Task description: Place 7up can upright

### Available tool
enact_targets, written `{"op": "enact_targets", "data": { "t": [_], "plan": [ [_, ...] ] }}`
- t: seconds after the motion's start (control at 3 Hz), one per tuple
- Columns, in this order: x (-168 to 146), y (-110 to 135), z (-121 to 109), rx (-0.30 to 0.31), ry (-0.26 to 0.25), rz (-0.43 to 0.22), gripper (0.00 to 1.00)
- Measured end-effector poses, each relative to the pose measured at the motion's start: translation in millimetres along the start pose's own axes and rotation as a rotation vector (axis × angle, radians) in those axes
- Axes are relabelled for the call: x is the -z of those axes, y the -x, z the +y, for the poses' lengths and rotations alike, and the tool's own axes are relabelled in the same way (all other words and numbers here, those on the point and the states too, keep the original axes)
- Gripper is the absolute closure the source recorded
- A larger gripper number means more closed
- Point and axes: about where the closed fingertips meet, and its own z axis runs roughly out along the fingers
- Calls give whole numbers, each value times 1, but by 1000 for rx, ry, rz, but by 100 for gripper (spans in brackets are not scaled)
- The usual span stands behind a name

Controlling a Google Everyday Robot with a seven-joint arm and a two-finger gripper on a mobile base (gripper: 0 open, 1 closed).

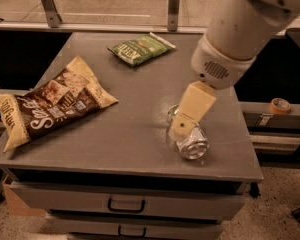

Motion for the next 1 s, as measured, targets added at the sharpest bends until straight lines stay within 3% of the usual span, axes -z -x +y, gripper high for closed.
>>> {"op": "enact_targets", "data": {
  "t": [0.33,0.67,1.0],
  "plan": [
    [1,1,0,-81,-3,-3,0],
    [1,1,0,-81,-3,-3,0],
    [-10,11,0,-165,3,-32,0]
  ]
}}
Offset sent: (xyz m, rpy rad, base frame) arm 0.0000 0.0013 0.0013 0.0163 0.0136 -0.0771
